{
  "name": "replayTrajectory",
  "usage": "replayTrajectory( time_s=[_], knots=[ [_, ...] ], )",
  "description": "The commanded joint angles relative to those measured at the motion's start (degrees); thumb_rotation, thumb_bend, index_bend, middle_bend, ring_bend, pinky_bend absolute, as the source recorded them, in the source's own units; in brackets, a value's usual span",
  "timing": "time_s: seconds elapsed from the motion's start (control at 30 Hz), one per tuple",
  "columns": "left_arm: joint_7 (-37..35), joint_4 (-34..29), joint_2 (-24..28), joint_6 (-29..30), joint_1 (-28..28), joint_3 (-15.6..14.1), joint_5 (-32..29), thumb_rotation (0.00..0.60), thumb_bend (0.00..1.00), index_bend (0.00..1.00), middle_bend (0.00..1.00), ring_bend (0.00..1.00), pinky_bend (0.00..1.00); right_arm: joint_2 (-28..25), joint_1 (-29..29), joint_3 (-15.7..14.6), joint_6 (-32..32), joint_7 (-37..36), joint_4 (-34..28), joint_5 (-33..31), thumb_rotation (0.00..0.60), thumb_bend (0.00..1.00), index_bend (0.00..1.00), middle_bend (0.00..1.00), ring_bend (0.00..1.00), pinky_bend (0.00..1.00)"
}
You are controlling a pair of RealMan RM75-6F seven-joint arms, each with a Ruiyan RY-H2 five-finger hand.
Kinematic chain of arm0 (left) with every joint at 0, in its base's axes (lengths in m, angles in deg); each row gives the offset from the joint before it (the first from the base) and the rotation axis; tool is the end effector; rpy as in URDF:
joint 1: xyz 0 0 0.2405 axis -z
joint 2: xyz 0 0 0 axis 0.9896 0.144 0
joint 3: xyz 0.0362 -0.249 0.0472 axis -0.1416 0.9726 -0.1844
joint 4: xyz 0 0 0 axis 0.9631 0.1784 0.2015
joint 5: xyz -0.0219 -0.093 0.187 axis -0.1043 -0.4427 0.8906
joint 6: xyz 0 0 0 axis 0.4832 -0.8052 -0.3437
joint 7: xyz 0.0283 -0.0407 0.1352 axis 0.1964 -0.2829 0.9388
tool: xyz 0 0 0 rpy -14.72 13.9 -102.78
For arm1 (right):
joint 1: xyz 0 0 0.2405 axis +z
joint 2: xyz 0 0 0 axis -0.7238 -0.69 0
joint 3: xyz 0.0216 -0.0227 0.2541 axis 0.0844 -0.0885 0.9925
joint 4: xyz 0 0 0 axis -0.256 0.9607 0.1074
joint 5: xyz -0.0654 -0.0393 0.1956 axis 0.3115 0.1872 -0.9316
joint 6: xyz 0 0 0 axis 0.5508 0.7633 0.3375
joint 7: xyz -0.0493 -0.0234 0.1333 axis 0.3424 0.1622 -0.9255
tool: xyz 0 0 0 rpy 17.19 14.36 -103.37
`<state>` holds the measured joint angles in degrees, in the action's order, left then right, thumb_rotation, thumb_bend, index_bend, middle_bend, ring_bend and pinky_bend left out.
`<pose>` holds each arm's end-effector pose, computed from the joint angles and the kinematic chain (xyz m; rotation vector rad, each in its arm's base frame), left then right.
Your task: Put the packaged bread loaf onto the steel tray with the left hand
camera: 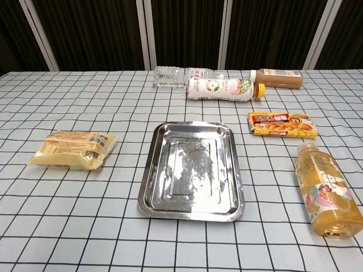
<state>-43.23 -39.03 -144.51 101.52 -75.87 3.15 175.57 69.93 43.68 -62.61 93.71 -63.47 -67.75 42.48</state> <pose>-0.2882 0.1342 0.1072 -1.7708 -0.9383 -0.8519 -0.3163 -0.1249 0.1646 1.4364 -0.8219 0.8183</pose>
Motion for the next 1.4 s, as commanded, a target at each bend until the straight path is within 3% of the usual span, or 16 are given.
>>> replayTrajectory(
  time_s=[0.03,0.23,0.3,0.43,0.57,0.67,0.87,0.97,1.07,1.27,1.4],
  knots=[
    [0.2,0.2,-0.3,-0.5,0.2,0.1,-0.3,0.6,0.07,0.0,0.0,0.0,0.07,0.1,-0.1,0.1,0.2,0.4,0.0,0.0,0.6,0.41,0.0,0.0,0.0,0.0],
    [2.3,0.3,-2.3,-0.7,0.3,1.9,-2.3,0.6,0.08,0.0,0.01,0.01,0.11,0.5,-0.5,0.5,1.3,1.8,-0.1,-0.1,0.6,0.41,0.0,0.0,0.0,0.0],
    [4.6,1.0,-4.5,-1.8,1.7,4.0,-3.3,0.6,0.13,0.0,0.04,0.05,0.17,0.1,-0.2,0.5,0.5,0.6,0.0,-0.5,0.6,0.41,0.0,0.0,0.0,0.0],
    [9.8,4.4,-11.0,-5.7,6.0,10.1,-7.6,0.6,0.14,0.0,0.06,0.08,0.19,-0.1,0.5,1.1,-1.3,1.6,0.0,-2.2,0.6,0.41,0.0,0.0,0.0,0.0],
    [16.0,8.1,-18.6,-17.5,14.2,16.9,-17.5,0.6,0.14,0.0,0.05,0.08,0.19,-0.9,1.0,1.6,-2.4,0.4,-0.6,-3.3,0.6,0.41,0.0,0.0,0.0,0.0],
    [19.5,10.3,-22.4,-20.4,17.0,19.0,-22.0,0.6,0.14,0.0,0.05,0.08,0.18,-1.4,1.2,2.0,-3.0,-0.3,-0.7,-4.2,0.6,0.41,0.0,0.0,0.0,0.0],
    [22.7,13.5,-27.0,-23.9,20.8,20.2,-27.1,0.6,0.16,0.0,0.07,0.08,0.15,-1.9,1.6,2.5,-3.9,-1.0,-0.8,-5.6,0.6,0.41,0.0,0.0,0.0,0.0],
    [23.2,14.1,-28.1,-23.3,21.5,20.5,-27.7,0.6,0.19,0.0,0.14,0.12,0.15,-1.9,1.8,2.6,-4.4,-0.8,-0.8,-6.1,0.6,0.41,0.0,0.0,0.0,0.0],
    [23.3,14.2,-28.6,-22.9,22.2,20.3,-28.0,0.6,0.23,0.02,0.24,0.23,0.23,-1.8,1.9,2.7,-4.7,-0.6,-0.9,-6.5,0.6,0.41,0.0,0.0,0.0,0.0],
    [21.9,13.3,-28.3,-21.2,22.5,19.8,-27.4,0.6,0.32,0.2,0.48,0.45,0.41,-1.6,2.1,2.8,-4.9,0.1,-1.0,-6.8,0.6,0.41,0.0,0.0,0.0,0.0],
    [21.6,13.5,-27.8,-21.1,22.7,19.7,-28.5,0.6,0.32,0.22,0.5,0.48,0.44,-1.5,2.1,2.8,-5.1,0.4,-1.1,-7.0,0.6,0.41,0.0,0.0,0.0,0.0]
  ],
)
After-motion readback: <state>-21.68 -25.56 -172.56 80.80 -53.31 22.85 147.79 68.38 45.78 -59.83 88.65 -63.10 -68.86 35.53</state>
